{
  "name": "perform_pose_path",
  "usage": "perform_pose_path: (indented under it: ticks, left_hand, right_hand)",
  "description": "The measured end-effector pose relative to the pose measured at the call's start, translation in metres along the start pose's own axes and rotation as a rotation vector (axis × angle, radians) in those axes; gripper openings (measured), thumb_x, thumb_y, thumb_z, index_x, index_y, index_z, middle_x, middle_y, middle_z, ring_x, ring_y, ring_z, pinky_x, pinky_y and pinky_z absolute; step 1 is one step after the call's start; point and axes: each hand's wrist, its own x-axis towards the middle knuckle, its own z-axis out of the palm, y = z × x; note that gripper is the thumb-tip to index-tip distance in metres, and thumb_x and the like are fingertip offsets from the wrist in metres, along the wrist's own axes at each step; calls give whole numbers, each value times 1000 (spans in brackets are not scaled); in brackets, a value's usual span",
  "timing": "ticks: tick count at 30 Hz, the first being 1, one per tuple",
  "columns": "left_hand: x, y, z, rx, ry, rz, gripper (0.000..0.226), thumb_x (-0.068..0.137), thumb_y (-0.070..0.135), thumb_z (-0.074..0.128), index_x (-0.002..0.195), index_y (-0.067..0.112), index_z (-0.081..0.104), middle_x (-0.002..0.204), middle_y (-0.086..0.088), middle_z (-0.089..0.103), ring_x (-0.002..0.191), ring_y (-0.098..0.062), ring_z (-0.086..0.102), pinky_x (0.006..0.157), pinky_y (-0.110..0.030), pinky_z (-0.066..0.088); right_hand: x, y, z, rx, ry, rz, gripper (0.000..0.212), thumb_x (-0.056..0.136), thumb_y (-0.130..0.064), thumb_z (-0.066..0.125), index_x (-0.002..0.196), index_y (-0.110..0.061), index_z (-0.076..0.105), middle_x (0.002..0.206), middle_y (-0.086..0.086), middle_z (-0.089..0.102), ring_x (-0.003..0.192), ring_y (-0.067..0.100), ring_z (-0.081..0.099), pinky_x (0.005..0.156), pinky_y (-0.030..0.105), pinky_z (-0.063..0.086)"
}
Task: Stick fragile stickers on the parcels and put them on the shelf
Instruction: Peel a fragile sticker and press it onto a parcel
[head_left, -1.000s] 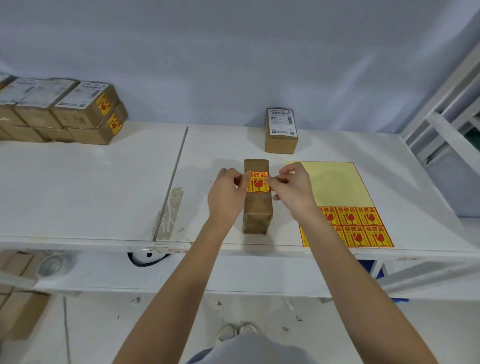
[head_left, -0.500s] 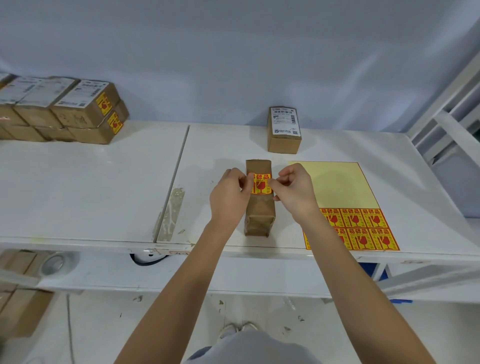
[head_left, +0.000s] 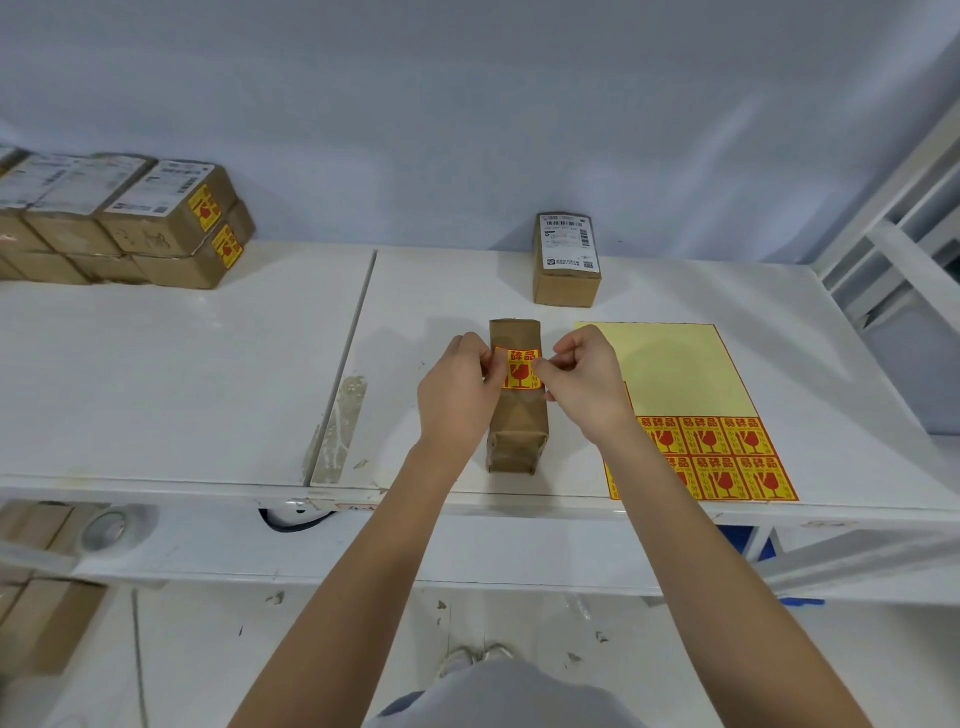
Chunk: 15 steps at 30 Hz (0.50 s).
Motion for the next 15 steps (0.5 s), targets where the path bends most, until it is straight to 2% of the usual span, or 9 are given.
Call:
perform_pose_path:
  ticks: [5, 12, 15]
  left_hand:
    - [0, 1, -1, 7, -9, 10, 26, 96, 34, 50, 88, 9, 53, 81, -1, 56, 64, -17, 52, 54, -25, 37]
    - [0, 3, -4, 23, -31, 3, 24, 96, 34, 49, 83, 15, 45, 79, -1, 53, 63, -16, 49, 48, -21, 31]
    - [0, 4, -5, 39, -41, 0, 24, 96, 35, 48, 85, 13, 47, 80, -1, 54, 64, -16, 50, 53, -25, 34]
  right_hand:
    - [-1, -1, 0, -1, 4, 8, 32, 81, -2, 64, 78, -23, 41, 74, 2, 50, 81, 32, 62, 73, 45, 56]
    - [-2, -3, 0, -19, -6, 20, 32, 80, -2, 65, 77, -23, 40, 74, 3, 50, 84, 31, 62, 76, 50, 55]
    - [-2, -5, -1, -35, -11, 22, 32, 80, -3, 64, 76, -23, 40, 75, 2, 50, 84, 31, 62, 76, 50, 55]
